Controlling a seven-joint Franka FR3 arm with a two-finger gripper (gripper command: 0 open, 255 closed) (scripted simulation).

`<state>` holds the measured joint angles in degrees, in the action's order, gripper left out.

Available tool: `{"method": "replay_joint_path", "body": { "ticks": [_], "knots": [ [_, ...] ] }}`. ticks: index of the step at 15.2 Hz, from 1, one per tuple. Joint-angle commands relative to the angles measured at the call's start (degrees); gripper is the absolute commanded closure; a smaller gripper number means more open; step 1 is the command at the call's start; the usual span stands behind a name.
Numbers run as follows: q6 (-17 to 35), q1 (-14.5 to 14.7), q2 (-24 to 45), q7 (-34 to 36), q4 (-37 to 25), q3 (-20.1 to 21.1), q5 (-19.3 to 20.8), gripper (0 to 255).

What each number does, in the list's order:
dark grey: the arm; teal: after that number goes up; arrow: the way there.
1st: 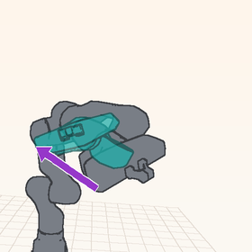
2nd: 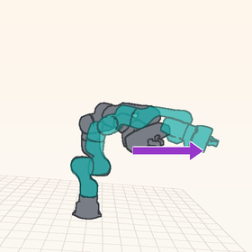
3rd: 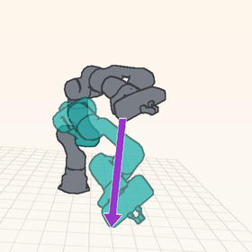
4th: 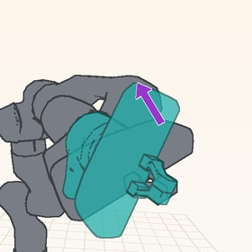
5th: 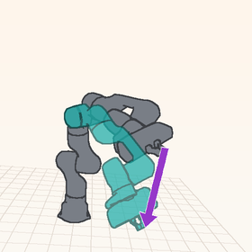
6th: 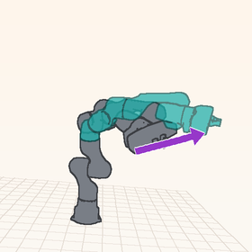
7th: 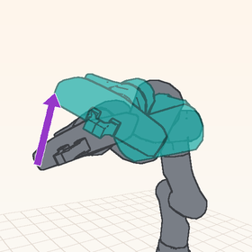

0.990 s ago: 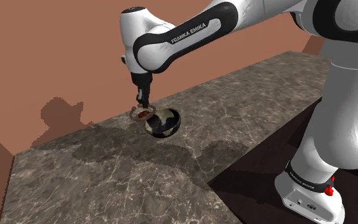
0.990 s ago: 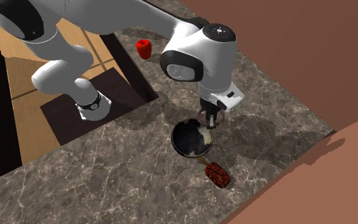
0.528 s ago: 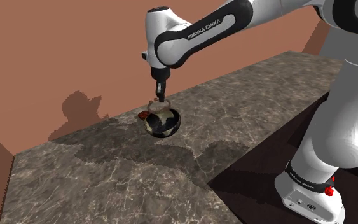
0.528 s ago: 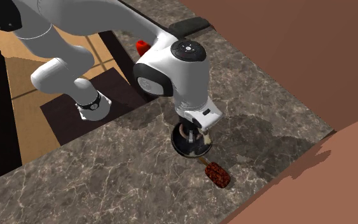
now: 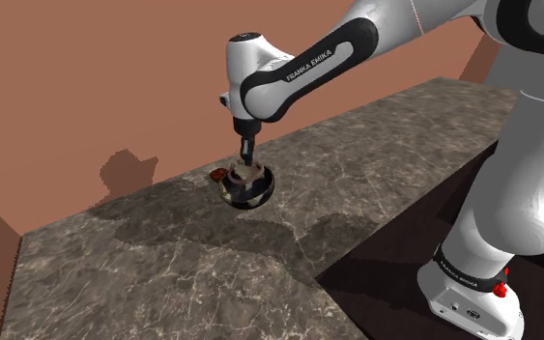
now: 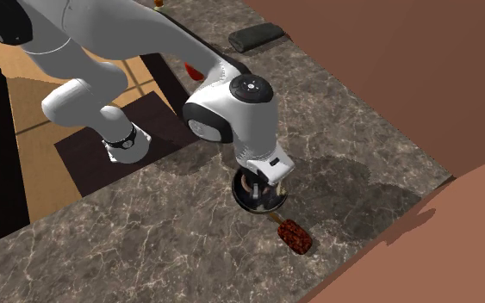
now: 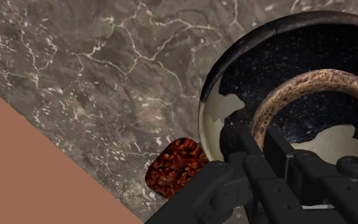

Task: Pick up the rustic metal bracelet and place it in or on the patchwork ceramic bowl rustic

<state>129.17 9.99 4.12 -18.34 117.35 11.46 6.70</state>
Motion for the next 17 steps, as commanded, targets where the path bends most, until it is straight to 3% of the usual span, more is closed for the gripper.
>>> {"method": "replay_joint_path", "body": {
  "ticks": [1, 12, 13, 17],
  "knots": [
    [1.54, -0.03, 0.84, 0.21, 0.70, -0.08, 0.33, 255],
    [3.67, 0.00, 1.89, 0.67, 1.82, -0.14, 0.83, 255],
    [3.67, 0.00, 1.89, 0.67, 1.82, -0.14, 0.83, 0],
    [3.67, 0.00, 1.89, 0.67, 1.82, -0.14, 0.83, 0]
  ]
}}
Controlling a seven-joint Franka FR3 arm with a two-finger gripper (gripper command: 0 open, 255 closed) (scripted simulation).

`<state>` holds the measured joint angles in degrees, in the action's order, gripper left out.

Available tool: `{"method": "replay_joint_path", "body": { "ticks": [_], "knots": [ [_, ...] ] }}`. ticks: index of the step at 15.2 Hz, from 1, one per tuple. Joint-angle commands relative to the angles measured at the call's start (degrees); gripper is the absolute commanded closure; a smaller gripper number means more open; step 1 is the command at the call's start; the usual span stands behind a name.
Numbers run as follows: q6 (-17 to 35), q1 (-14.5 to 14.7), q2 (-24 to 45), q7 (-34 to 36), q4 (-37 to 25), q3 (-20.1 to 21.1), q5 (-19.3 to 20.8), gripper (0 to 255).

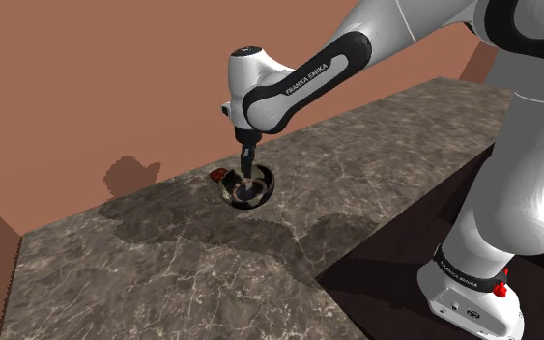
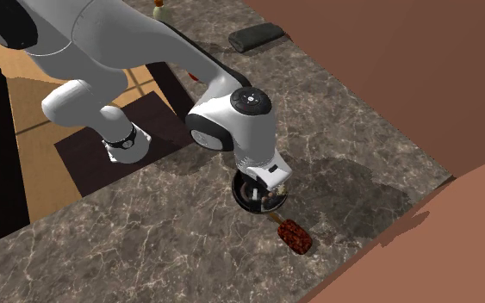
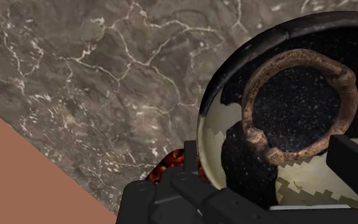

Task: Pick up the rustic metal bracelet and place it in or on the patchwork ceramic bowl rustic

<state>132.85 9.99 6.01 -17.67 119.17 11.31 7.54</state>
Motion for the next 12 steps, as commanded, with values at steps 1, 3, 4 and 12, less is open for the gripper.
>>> {"method": "replay_joint_path", "body": {
  "ticks": [1, 3, 4, 12],
  "knots": [
    [0.00, 0.00, 0.00, 0.00, 0.00, 0.00, 0.00, 0],
    [-3.36, 0.02, -2.31, -0.60, -1.13, 0.20, -0.90, 0],
    [-5.07, 0.04, -3.36, -0.86, -1.81, 0.27, -1.30, 0],
    [-6.43, 0.07, -4.15, -1.05, -2.41, 0.31, -1.59, 0]
  ]
}}
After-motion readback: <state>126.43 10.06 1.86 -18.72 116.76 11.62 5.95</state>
